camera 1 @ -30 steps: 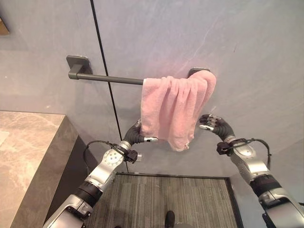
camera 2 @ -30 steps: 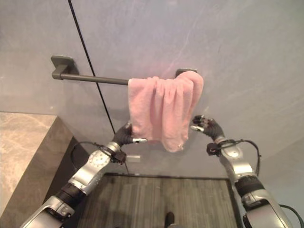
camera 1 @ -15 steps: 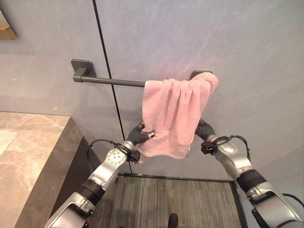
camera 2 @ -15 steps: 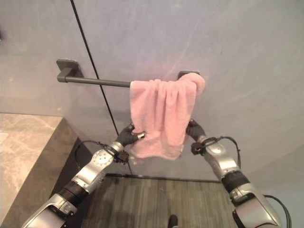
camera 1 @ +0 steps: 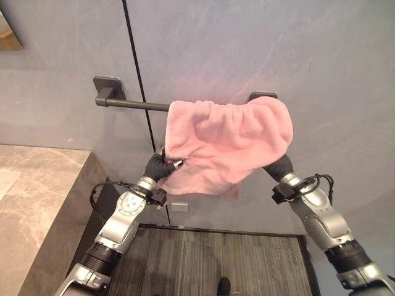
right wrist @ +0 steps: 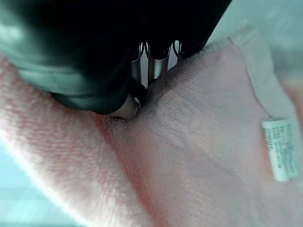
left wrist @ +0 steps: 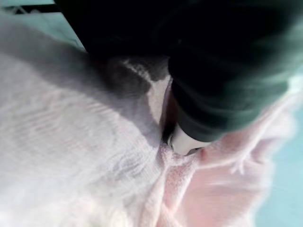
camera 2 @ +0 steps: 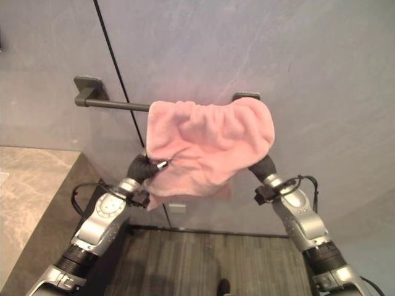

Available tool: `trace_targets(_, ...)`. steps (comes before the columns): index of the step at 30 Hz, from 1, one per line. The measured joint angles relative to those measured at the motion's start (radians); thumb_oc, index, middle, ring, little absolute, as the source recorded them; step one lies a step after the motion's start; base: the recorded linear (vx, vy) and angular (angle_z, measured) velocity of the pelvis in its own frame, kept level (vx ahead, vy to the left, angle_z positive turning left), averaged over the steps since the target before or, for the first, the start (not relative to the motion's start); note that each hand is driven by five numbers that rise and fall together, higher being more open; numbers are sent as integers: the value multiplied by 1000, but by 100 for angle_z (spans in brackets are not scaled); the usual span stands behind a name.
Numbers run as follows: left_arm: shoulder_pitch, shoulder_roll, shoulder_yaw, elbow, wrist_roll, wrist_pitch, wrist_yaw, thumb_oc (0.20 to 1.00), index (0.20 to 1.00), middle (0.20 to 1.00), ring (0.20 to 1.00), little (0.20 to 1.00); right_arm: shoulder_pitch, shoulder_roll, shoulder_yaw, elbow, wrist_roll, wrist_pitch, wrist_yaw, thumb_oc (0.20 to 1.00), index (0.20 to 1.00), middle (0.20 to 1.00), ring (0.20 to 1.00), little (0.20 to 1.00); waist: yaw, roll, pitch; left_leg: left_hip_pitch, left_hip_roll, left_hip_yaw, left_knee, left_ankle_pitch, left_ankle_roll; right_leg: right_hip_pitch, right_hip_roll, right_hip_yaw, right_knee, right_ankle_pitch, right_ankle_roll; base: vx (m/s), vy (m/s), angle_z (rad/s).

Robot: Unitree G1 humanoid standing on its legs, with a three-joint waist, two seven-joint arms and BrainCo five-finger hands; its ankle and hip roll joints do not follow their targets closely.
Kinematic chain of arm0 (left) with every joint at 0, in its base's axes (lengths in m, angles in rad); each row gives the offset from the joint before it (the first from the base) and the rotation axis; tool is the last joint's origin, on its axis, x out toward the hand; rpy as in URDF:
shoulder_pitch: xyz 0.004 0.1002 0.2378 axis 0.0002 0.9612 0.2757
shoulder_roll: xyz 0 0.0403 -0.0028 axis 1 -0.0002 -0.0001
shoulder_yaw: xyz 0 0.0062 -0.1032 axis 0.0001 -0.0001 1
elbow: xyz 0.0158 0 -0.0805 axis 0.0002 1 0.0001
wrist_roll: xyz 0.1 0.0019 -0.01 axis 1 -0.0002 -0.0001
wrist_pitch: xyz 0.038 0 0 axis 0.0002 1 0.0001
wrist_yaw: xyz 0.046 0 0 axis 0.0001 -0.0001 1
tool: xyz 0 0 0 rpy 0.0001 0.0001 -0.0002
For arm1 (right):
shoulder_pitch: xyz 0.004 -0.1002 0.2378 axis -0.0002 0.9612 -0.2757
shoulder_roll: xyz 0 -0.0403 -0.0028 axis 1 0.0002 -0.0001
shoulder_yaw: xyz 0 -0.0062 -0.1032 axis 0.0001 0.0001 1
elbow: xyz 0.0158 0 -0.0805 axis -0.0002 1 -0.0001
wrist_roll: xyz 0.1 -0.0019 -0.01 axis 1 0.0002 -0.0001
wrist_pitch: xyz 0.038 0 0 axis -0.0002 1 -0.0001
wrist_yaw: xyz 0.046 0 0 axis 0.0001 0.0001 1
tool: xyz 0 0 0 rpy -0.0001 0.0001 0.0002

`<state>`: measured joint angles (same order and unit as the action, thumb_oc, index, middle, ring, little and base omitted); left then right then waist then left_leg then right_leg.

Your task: Put brush and paste in cup on sink, flatten towel.

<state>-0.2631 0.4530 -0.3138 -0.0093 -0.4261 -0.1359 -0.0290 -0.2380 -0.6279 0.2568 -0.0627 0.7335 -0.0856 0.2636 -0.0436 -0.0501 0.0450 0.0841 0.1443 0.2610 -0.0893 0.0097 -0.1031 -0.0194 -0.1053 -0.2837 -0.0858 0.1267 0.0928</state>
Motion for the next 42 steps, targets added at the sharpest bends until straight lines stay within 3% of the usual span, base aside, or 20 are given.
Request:
trace_targets(7,76,13,81,-145,-48,-39,7,200,200,200,200,200,-49,28,93,-111,19,-18,22,200,200,200,200,200,5,-29,-12,0,0,1,0,0,0,-1,0,1,0,0,1,3,15,-1)
trace_targets(13,143,13,149,-202,-49,-70,27,200,200,200,200,200,-168,77,205,-113,15,-21,20,200,200,200,200,200,41,-44,-5,-21,0,-5,1,3,-3,-18,-1,-3,0,2,0,1,11,2)
trace_targets(21,173,13,181,-182,-77,-75,57,200,200,200,200,200,-213,141,212,-77,-22,-22,-19,200,200,200,200,200,77,-46,11,-50,-1,-31,1,4,-5,-30,-4,-28,0,-1,4,1,18,9)
trace_targets(25,177,3,173,-55,-93,-70,70,200,200,200,200,200,-207,169,223,-36,-67,-22,-49,200,200,200,200,200,85,-42,34,-54,-3,-31,1,5,-5,-36,-6,-27,0,-2,4,5,7,2)
trace_targets(26,177,3,171,-27,-96,-63,71,222,222,222,222,222,-200,172,221,-34,-83,-22,-63,200,200,200,200,200,82,-43,38,-55,-4,-29,1,5,-5,-39,-6,-26,0,-1,4,35,41,-4)
trace_targets(28,177,2,170,8,-96,-56,72,511,511,511,511,511,-191,183,218,-21,-85,-22,-69,200,200,200,200,200,78,-41,48,-56,-4,-26,1,5,-5,-41,-6,-24,0,-1,4,37,36,-5)
trace_targets(29,173,-1,160,38,-95,-55,77,1000,1000,1000,1000,1000,-184,195,215,0,-87,-22,-74,244,244,244,244,244,73,-41,49,-56,-4,-22,1,5,-5,-43,-6,-21,0,-1,4,36,30,-7)
trace_targets(30,170,-6,150,61,-93,-55,83,1000,1000,1000,1000,1000,-170,206,215,13,-91,-22,-84,379,379,379,379,379,73,-39,50,-54,-4,-18,1,5,-5,-43,-6,-19,0,-1,4,39,28,-12)
trace_targets(31,168,-9,139,89,-85,-51,90,1000,1000,1000,1000,1000,-161,219,215,40,-102,-21,-90,589,589,589,589,589,72,-39,50,-51,-4,-8,1,4,-4,-45,-5,-11,0,-1,4,40,24,-16)
trace_targets(32,166,-13,133,111,-71,-42,96,1000,1000,1000,1000,1000,-155,231,216,67,-104,-21,-92,1000,1000,1000,1000,1000,71,-39,50,-49,-4,-3,1,4,-4,-47,-5,-3,0,0,3,53,30,-17)
trace_targets(42,159,-32,93,259,86,18,130,1000,1000,1000,1000,1000,-9,330,206,395,-151,4,-143,1000,1000,1000,1000,1000,30,-9,64,14,-4,23,0,-3,1,-2,-2,26,0,2,1,18,9,-9)
